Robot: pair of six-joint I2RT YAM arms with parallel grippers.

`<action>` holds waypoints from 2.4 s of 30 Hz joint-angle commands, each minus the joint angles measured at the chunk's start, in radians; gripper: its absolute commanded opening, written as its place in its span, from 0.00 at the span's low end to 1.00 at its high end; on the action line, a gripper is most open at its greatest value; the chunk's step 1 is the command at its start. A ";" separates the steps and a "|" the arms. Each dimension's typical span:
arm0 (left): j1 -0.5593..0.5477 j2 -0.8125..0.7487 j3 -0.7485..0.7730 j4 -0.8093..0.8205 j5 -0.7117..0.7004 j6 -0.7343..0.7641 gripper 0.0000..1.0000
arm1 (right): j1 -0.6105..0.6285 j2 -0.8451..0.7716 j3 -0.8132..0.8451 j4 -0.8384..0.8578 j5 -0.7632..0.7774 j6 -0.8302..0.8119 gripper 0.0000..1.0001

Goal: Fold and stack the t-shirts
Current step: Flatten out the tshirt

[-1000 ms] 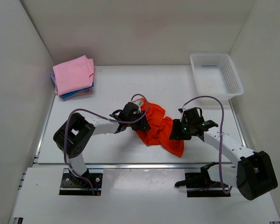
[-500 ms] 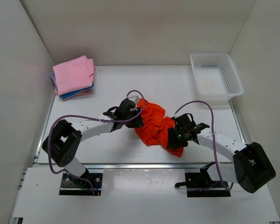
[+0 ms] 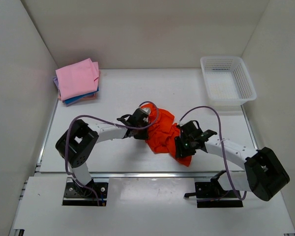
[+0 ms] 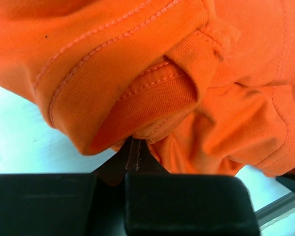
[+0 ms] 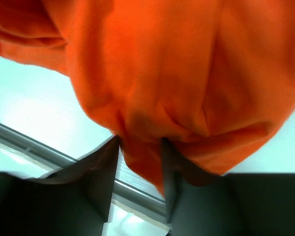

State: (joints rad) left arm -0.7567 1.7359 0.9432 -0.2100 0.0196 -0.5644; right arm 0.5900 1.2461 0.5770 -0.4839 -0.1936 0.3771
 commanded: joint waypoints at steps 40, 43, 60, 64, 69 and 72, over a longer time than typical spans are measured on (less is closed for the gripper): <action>0.560 -1.024 0.017 -0.551 -0.276 0.245 0.00 | -0.635 -0.101 0.730 0.044 -0.069 -0.062 0.00; 0.623 -0.968 -0.046 -0.517 -0.282 0.291 0.00 | -0.596 0.161 0.941 -0.071 -0.040 -0.139 0.00; 0.663 -0.845 -0.247 -0.368 -0.181 0.299 0.45 | -0.348 0.138 0.611 -0.184 0.051 -0.109 0.43; 0.671 -0.855 -0.256 -0.376 -0.173 0.305 0.46 | -0.273 0.124 0.371 -0.085 0.043 -0.041 0.43; 0.634 -0.826 -0.303 -0.309 -0.144 0.273 0.48 | -0.217 0.203 0.262 -0.015 0.080 -0.007 0.45; 0.631 -0.742 -0.327 -0.238 -0.126 0.251 0.46 | -0.188 0.271 0.273 -0.004 0.111 -0.003 0.46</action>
State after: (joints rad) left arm -0.1158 0.9375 0.6376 -0.5327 -0.1448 -0.2871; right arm 0.3683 1.4845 0.8230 -0.5926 -0.1261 0.3470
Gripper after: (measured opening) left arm 0.465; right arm 0.455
